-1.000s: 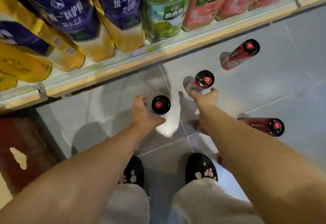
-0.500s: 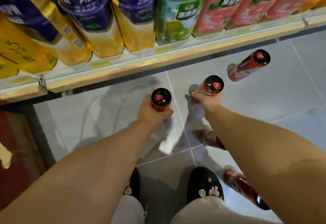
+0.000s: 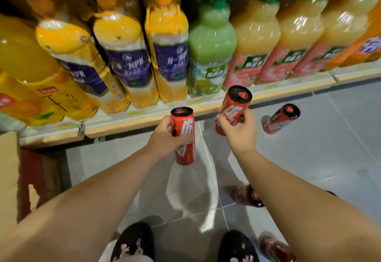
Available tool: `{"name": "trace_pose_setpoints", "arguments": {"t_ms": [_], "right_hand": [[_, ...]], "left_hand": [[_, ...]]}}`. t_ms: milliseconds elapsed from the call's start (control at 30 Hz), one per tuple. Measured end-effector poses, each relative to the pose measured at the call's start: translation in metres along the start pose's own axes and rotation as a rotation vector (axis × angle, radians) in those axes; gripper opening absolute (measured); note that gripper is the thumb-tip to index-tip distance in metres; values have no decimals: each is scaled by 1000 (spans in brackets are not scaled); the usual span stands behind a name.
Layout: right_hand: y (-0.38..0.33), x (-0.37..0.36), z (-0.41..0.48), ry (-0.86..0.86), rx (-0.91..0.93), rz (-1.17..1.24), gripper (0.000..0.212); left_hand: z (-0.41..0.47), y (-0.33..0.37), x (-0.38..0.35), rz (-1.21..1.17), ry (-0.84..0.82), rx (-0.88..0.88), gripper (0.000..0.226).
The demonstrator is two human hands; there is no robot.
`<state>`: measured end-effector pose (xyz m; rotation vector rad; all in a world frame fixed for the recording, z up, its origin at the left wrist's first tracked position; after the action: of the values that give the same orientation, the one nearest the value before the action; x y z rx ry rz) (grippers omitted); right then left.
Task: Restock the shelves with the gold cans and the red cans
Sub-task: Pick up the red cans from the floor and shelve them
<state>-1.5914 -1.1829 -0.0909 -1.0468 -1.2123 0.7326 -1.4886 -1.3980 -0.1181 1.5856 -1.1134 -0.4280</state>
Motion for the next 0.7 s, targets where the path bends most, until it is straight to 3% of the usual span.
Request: {"name": "trace_pose_setpoints", "arguments": {"t_ms": [100,433,700], "right_hand": [[-62,19,12,32,171,19,39],[-274,80,29,102,490,235,35],[-419,97,44,132,641,392,37]], "left_hand": [[-11,62,5,57,-10,-160,59],[-74,300,59,15,162,-742,59],[-104,451,137,-37,407,-987,57]]}}
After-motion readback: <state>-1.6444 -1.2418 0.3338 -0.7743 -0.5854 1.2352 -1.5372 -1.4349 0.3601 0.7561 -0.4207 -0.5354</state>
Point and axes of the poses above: each hand's wrist, its own z-axis towards the middle knuckle, its own x-axis out of the back of the hand, y = z × x, the point moved 9 cm from there along z, towards the middle knuckle, and after that the axes turned 14 degrees about y, right-handed, at the moved point
